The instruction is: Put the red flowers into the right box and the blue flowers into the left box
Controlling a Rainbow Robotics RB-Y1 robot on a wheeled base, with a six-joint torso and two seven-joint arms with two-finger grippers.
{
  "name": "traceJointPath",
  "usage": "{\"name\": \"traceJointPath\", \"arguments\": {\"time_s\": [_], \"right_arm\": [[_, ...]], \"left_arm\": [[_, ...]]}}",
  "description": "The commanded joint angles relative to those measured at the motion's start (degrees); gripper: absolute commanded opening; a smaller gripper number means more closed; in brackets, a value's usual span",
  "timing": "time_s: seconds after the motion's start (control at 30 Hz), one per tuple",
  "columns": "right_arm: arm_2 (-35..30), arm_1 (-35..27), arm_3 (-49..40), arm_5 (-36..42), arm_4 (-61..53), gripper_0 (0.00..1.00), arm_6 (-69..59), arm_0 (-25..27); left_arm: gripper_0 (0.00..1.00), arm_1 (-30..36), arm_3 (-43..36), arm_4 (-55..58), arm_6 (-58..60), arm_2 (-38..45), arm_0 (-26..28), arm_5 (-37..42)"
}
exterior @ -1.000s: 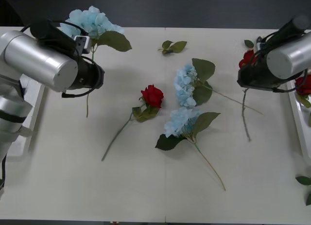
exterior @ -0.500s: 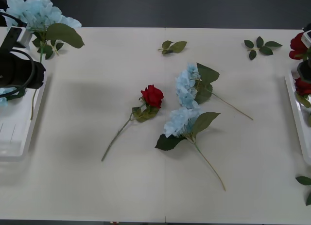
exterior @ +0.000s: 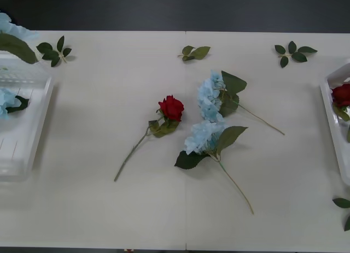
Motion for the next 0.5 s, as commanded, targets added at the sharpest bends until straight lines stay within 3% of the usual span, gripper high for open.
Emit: {"name": "traceJointPath", "arguments": {"time_s": [0.03,0.47,0.5], "right_arm": [[-0.93,0.63,3.86,-2.60,3.80,0.00,0.75,-1.27],[-0.84,4.40,14.06,-10.60,8.11,0.00,0.67,-1.27],[-0.84,4.67,14.67,-11.04,8.11,0.06,0.67,-1.19]], "left_arm": [[0.00,5.08,5.36,0.65,-2.13,-0.26,-0.84,-3.45],[0.00,8.77,19.07,-2.33,-3.54,-6.50,-1.20,-12.77],[0.00,8.68,19.86,-3.04,-3.54,-7.21,-1.20,-13.73]]}}
